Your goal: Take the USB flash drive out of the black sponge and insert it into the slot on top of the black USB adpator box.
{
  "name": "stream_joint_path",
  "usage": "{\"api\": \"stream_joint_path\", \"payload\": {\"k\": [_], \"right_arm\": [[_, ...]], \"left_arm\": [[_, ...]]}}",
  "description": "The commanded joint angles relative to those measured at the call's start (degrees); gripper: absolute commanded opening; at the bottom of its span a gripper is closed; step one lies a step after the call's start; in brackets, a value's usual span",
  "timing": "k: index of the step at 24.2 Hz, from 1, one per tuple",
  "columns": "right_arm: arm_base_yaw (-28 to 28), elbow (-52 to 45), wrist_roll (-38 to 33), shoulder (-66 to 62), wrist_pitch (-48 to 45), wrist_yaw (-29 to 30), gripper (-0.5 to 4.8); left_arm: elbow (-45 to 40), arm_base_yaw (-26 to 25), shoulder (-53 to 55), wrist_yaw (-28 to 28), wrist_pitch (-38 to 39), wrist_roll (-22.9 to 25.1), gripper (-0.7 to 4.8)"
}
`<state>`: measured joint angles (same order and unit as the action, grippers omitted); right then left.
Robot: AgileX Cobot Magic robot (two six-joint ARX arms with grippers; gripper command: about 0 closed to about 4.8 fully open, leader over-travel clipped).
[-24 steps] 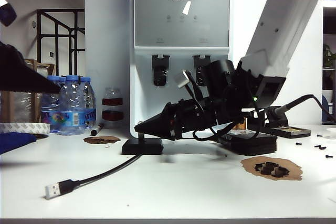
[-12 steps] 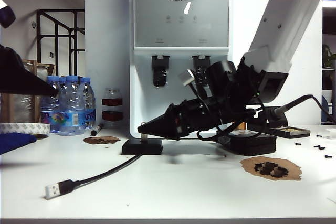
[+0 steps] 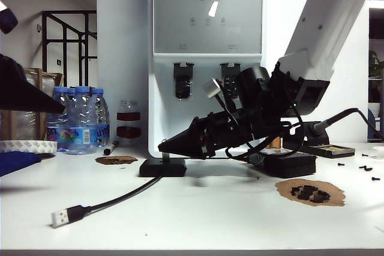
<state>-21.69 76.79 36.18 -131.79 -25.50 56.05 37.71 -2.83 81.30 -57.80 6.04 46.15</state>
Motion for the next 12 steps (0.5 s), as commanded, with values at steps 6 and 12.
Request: {"api": "stream_joint_path", "payload": {"k": [6,12], "right_arm": [[-0.7,0.0,0.0,-0.6,-0.9,1.0,-0.04],[-0.8,0.0,-0.7,-0.7,-1.7,0.9,-0.04]], "left_arm": [[0.5,-0.1,-0.3,-0.3,-0.1,0.5,-0.04],[1.5,-0.1,-0.3,0.0,-0.3,0.5,-0.04]]}}
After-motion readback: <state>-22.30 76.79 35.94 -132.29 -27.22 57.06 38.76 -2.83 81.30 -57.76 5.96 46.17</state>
